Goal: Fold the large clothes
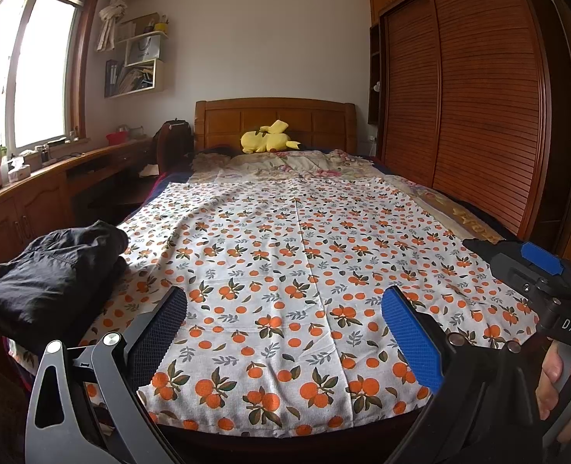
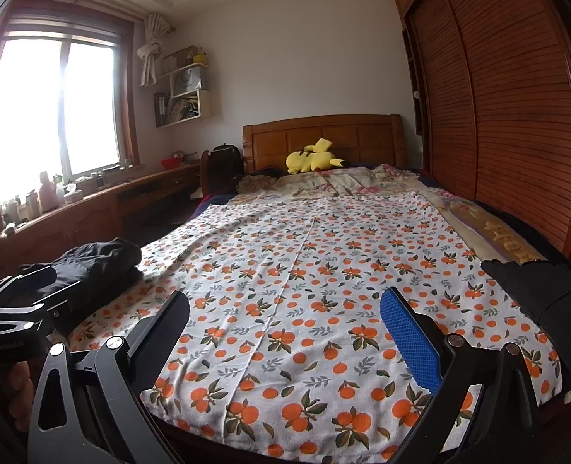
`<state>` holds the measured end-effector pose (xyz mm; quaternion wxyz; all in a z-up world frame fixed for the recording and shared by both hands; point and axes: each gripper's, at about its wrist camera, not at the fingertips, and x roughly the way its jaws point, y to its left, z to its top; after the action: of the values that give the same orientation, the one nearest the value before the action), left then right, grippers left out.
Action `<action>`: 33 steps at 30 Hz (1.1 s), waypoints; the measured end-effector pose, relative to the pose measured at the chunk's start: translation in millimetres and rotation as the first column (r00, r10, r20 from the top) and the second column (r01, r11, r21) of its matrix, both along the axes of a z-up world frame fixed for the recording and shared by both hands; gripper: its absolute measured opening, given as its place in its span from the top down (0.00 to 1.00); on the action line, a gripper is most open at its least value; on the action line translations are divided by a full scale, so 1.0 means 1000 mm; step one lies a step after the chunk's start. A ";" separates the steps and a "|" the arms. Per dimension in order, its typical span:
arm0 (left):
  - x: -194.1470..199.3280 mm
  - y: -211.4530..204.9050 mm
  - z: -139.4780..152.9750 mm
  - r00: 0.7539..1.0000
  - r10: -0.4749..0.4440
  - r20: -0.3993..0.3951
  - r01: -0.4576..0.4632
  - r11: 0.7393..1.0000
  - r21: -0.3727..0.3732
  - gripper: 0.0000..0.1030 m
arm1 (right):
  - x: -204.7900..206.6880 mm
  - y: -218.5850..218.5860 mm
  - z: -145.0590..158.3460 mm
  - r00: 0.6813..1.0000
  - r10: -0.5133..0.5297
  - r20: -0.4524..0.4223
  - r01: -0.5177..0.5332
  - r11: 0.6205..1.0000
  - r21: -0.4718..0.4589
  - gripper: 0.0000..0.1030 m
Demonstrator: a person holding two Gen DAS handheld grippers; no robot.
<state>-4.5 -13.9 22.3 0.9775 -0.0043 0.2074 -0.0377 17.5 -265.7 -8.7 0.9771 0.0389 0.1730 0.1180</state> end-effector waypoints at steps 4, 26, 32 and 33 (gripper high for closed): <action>0.000 0.000 0.000 1.000 0.000 0.001 0.000 1.000 0.002 0.02 | 0.000 0.000 0.000 1.000 -0.001 0.001 0.001 1.000 0.000 0.07; -0.004 0.001 0.003 1.000 0.003 0.015 -0.003 1.000 0.008 0.02 | -0.001 0.000 0.000 1.000 -0.001 0.001 0.001 1.000 0.003 0.07; -0.004 0.001 0.003 1.000 0.003 0.015 -0.003 1.000 0.008 0.02 | -0.001 0.000 0.000 1.000 -0.002 0.002 0.002 1.000 0.003 0.07; -0.004 0.001 0.003 1.000 0.002 0.015 -0.002 1.000 0.008 0.02 | -0.001 -0.001 0.000 1.000 -0.001 0.002 0.001 1.000 0.002 0.07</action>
<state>-8.1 -13.0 25.6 0.9791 -0.0003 0.2003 -0.0357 16.5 -266.2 -8.2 0.9772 0.0400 0.1718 0.1180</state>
